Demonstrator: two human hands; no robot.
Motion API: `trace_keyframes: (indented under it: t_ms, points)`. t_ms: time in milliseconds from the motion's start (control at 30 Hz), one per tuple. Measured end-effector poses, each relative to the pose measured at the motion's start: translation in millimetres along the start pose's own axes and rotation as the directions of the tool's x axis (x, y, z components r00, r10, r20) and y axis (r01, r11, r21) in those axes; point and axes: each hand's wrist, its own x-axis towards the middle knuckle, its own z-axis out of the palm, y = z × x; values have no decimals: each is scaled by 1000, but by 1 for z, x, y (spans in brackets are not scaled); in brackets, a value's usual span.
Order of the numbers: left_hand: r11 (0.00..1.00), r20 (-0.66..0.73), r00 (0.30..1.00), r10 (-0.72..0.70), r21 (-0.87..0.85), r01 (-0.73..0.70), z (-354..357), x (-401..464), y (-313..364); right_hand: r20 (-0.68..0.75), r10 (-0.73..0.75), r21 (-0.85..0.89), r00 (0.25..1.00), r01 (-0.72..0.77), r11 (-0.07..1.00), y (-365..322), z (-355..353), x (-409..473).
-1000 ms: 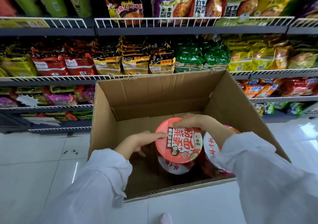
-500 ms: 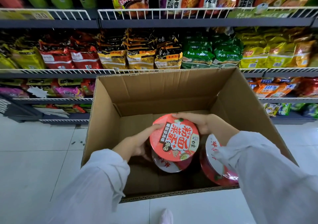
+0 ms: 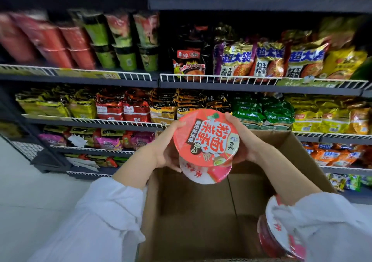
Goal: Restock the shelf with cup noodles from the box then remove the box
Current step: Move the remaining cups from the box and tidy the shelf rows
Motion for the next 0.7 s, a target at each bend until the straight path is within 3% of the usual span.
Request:
trace_keyframes:
  t_ms: [200, 333, 567, 700]
  points:
    - [984, -7, 984, 177, -27, -177, -44, -43, 63, -141, -204, -11, 969, 204, 979, -81, 52, -32]
    - [953, -44, 953, 300, -30, -301, -99, -79, 97, -176, -217, 10, 960, 222, 975, -119, 112, -42]
    - [862, -184, 852, 491, -43, -506, -253, -140, 107, -56, -228, 120, 972, 233, 965, -163, 274, -18]
    - [814, -291, 784, 548, -29, -580, -345, -173, 103, 116, -173, 133, 978, 158, 978, -186, 378, 6]
